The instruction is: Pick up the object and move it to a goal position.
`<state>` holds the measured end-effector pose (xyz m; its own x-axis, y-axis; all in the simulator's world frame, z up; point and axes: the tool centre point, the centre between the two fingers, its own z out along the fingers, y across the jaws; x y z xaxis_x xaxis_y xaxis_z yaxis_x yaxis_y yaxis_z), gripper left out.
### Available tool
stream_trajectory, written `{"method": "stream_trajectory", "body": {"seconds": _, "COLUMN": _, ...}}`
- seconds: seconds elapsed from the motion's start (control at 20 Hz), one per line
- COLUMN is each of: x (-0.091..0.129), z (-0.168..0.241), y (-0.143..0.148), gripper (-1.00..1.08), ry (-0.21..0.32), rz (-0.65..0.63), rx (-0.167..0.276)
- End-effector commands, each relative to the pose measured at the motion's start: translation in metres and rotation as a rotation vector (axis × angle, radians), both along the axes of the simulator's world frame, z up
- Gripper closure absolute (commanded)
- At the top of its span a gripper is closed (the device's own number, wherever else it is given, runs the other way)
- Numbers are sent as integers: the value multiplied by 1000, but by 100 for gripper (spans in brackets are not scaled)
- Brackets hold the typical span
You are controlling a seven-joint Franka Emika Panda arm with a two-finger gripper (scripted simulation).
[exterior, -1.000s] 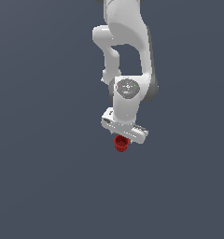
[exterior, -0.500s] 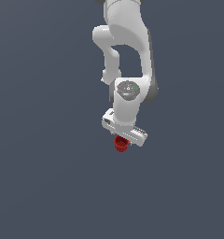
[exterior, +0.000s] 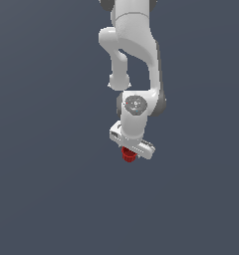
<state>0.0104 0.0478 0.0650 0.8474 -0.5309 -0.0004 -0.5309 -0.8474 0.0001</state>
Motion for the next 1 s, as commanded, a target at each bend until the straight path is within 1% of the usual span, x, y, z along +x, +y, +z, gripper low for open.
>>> {"method": "stream_trajectory", "body": {"seconds": 0.0, "x": 0, "z": -11, "y": 0, "gripper": -92, "ry": 0, "rz": -1, "rx": 0}}
{"method": "stream_trajectory", "body": {"seconds": 0.25, "x": 1, "z": -18, "y": 0, "gripper": -92, "ry": 0, "rz": -2, "rx": 0}}
{"method": "stream_trajectory", "body": {"seconds": 0.3, "x": 1, "z": -18, "y": 0, "gripper": 108, "ry": 0, "rz": -2, "rx": 0}}
{"method": "stream_trajectory", "body": {"seconds": 0.95, "x": 2, "z": -15, "y": 3, "gripper": 108, "ry": -1, "rz": 0, "rx": 1}}
